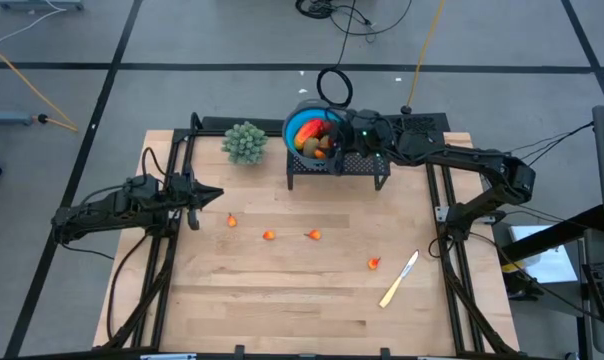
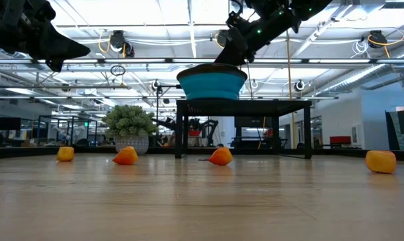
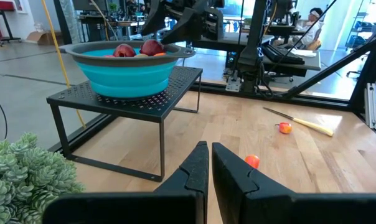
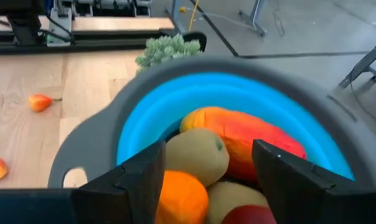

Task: Pick & Place Fruit
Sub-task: Put the orange peach into the blue strainer bowl on the shelf

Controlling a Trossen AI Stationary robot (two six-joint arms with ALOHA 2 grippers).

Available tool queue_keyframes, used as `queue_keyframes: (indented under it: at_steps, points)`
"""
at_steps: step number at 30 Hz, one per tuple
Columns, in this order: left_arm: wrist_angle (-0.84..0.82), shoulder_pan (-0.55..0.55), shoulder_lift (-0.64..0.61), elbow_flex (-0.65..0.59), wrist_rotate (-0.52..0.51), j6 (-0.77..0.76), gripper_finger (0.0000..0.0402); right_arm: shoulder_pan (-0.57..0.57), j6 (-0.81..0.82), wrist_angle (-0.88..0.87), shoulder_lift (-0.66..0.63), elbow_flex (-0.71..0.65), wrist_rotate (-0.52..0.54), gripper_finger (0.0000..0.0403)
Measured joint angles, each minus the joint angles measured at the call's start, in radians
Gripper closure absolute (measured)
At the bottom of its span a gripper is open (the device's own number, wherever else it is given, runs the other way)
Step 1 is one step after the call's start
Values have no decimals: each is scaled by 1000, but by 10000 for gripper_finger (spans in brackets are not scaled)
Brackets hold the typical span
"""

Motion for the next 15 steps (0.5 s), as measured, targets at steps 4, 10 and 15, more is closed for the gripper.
queue_keyframes:
  at_steps: [4,10,15]
  points:
    - [0,0,0,0,0,0,380,2,0,25,-21,-1,24,172]
    - [0,0,0,0,0,0,380,2,50,24,-77,-1,28,202]
    - [3,0,0,0,0,0,380,9,52,-16,-135,-1,24,251]
